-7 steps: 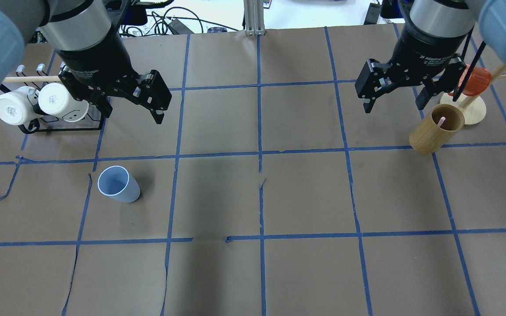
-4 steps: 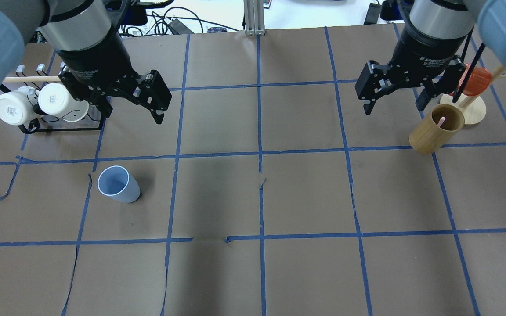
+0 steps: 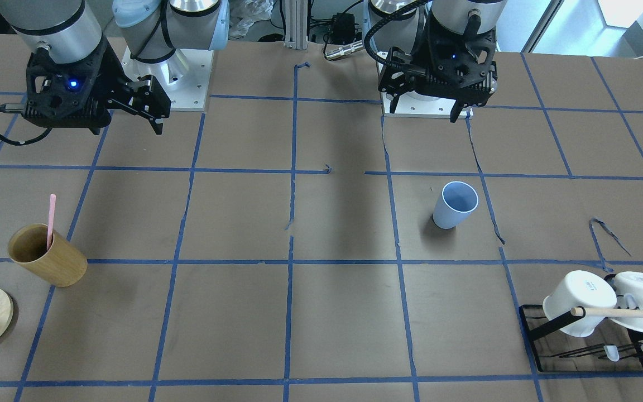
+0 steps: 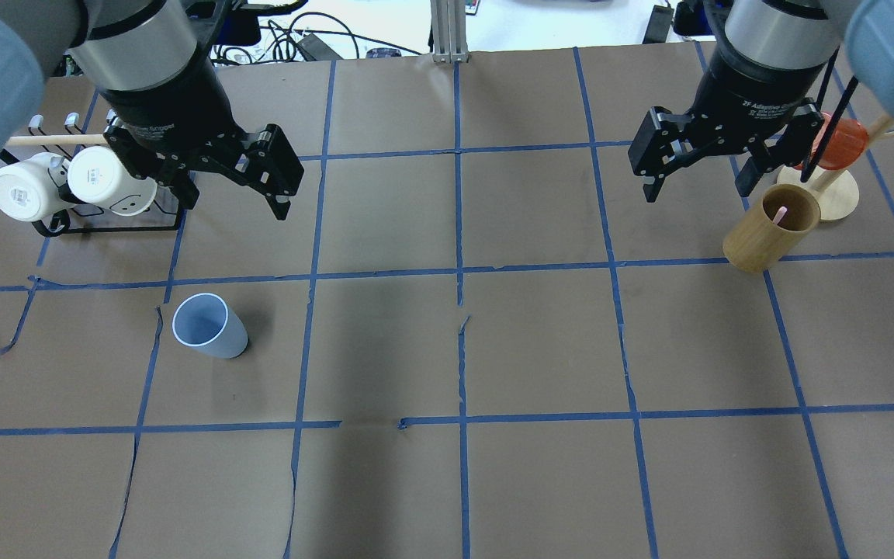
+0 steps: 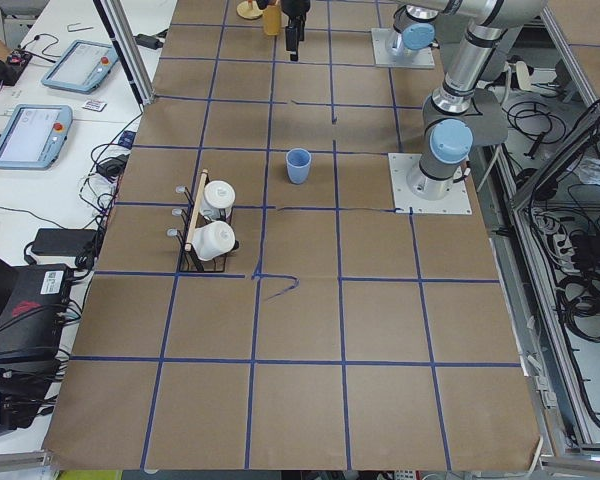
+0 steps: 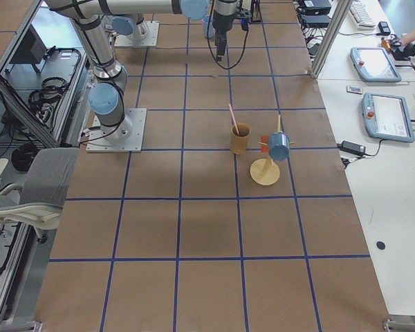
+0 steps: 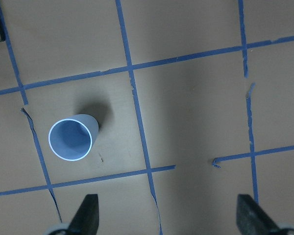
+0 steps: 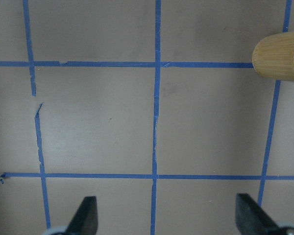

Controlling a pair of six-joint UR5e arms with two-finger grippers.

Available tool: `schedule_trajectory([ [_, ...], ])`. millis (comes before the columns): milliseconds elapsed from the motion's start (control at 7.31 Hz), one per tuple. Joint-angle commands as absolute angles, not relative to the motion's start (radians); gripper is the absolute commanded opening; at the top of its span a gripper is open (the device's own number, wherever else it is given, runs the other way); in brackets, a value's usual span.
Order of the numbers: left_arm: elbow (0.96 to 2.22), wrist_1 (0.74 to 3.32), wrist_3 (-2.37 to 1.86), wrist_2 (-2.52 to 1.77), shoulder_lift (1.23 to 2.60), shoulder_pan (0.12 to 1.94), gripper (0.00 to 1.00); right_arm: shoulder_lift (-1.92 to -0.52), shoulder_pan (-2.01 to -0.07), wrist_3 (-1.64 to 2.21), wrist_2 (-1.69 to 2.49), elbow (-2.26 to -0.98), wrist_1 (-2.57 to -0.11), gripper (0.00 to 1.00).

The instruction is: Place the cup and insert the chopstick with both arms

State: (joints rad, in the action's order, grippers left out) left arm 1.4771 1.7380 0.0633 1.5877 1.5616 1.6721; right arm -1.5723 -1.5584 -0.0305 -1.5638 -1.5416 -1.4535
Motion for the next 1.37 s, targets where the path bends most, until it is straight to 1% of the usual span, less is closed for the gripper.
schedule_trajectory([
  [0,1.477,1.738,0.064,1.588,1.562,1.672,1.00,-1.571,-1.557,-0.029,-1.565,-1.542,-1.453,1.00],
  [957,1.477,1.738,0.064,1.588,1.562,1.672,1.00,-1.568,-1.549,-0.014,-1.562,-1.542,-1.457,1.00],
  [1231,1.477,1.740,0.064,1.588,1.562,1.672,1.00,-1.560,-1.466,-0.018,-1.548,-1.542,-1.445,1.00],
])
